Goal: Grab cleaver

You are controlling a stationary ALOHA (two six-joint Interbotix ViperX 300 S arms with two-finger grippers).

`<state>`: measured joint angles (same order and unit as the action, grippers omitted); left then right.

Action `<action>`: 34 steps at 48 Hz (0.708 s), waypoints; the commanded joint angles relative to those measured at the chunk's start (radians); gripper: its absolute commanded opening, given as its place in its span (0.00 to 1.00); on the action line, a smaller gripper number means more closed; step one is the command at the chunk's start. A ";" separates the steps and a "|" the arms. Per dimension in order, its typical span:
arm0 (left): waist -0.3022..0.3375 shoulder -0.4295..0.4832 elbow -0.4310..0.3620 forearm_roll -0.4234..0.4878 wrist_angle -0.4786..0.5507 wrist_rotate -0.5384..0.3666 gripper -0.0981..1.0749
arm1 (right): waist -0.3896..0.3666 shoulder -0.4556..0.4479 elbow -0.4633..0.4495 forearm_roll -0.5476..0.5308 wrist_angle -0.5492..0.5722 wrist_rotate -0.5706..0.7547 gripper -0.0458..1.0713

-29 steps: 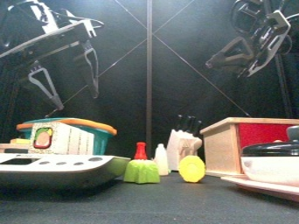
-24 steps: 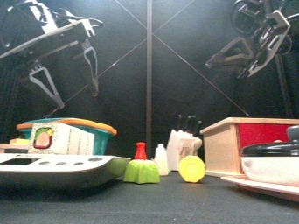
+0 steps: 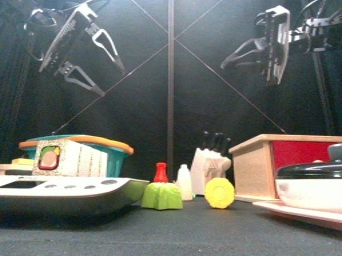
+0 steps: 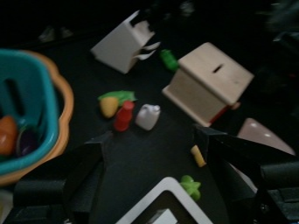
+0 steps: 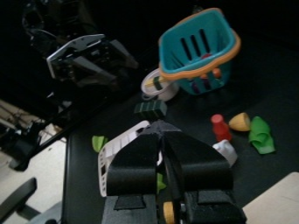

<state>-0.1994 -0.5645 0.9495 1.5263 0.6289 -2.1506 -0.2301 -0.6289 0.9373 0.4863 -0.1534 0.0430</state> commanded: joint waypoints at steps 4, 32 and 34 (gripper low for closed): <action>0.218 -0.092 0.048 0.127 -0.296 0.066 0.96 | -0.054 0.012 -0.084 -0.003 0.055 -0.003 0.07; 0.400 -0.100 0.031 0.322 -0.492 0.468 0.96 | -0.149 0.124 -0.202 -0.002 0.143 0.000 0.20; 0.400 -0.100 0.031 0.318 -0.482 0.471 0.96 | -0.155 0.135 -0.212 0.005 0.152 0.000 0.22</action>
<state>0.1979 -0.6642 1.0140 1.8469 0.1319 -1.6858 -0.3697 -0.4985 0.7685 0.4786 -0.0138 0.0445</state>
